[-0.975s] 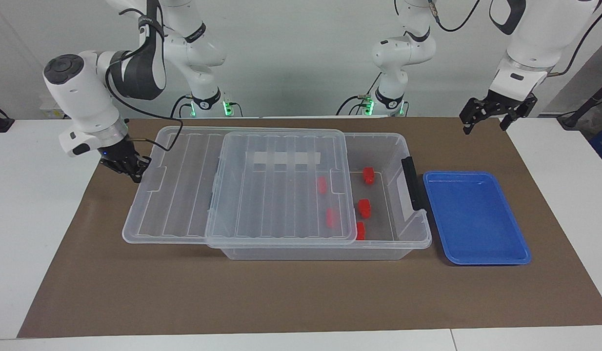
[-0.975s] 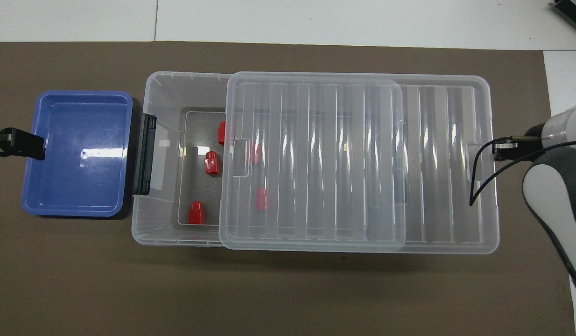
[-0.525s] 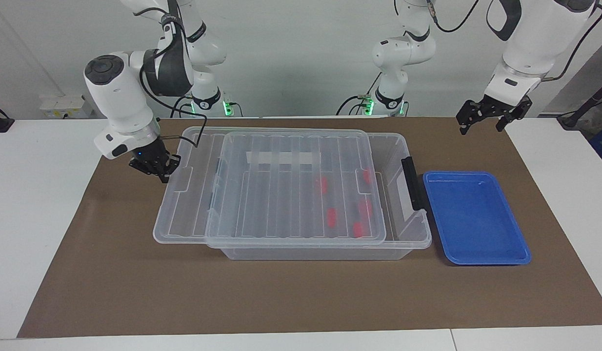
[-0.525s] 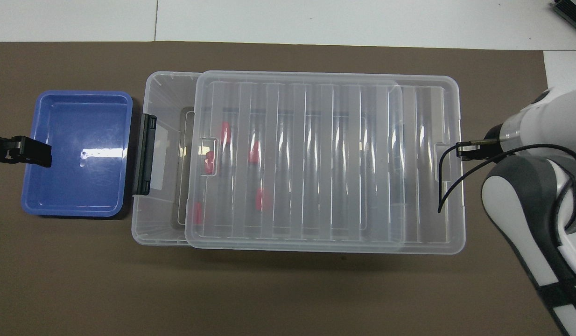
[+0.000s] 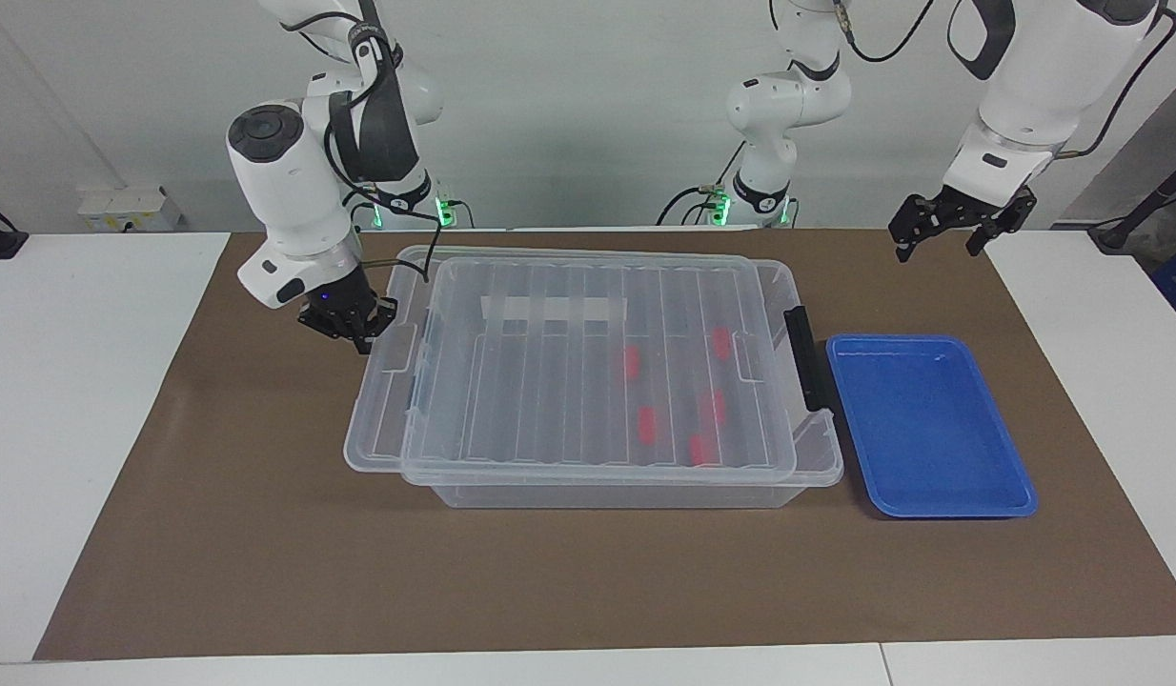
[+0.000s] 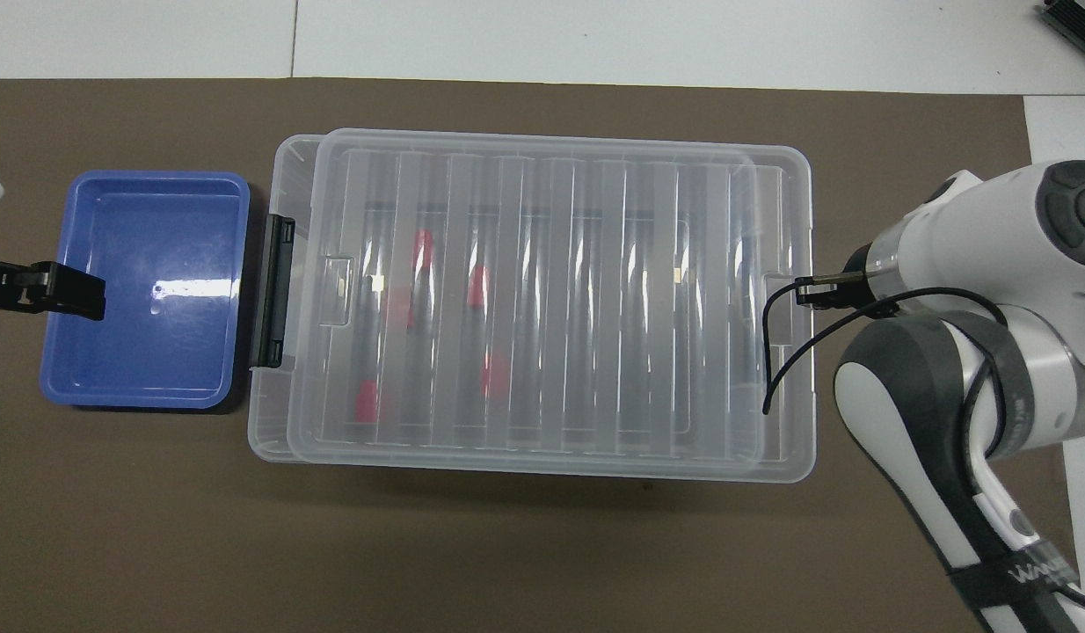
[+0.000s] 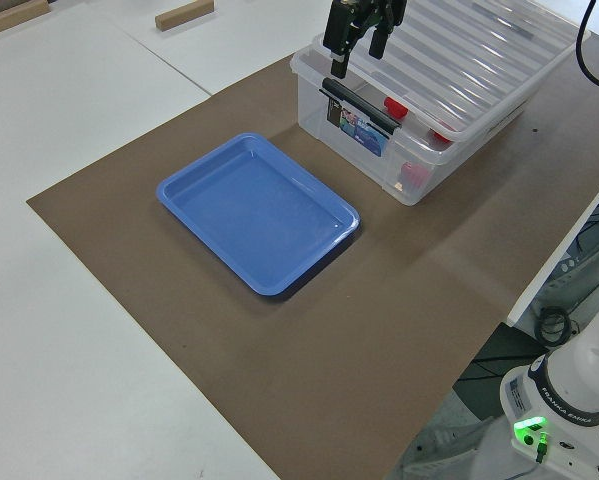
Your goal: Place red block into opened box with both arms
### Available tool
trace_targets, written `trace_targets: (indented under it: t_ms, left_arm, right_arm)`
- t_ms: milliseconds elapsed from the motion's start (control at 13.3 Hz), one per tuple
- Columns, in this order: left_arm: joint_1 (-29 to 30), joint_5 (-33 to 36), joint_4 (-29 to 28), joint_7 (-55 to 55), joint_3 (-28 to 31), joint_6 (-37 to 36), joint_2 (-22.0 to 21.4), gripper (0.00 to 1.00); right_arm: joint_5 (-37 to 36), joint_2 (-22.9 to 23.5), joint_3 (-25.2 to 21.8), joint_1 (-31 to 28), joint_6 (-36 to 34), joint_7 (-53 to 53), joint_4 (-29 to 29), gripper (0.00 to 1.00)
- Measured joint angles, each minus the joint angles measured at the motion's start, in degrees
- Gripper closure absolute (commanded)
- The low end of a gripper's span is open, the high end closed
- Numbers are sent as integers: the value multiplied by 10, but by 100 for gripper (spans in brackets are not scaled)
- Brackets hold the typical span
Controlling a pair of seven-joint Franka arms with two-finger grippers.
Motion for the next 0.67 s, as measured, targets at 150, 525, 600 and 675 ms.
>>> trace_targets:
  t_ms: [150,525,600,675]
  left_arm:
    - [-3,-10,0,0,-6,0,-1,0]
    - [-60,-21,0,-1,-8,1,-2,0]
    - [-71,-21,0,-2,-9,1,-2,0]
    - [-74,-21,0,-2,-9,1,-3,0]
  right_arm:
    - [0,-2,0,10,0,8,0,100]
    - [0,-2,0,21,0,10,0,100]
    - [1,-2,0,23,0,10,0,100]
    - [1,-2,0,24,0,10,0,100]
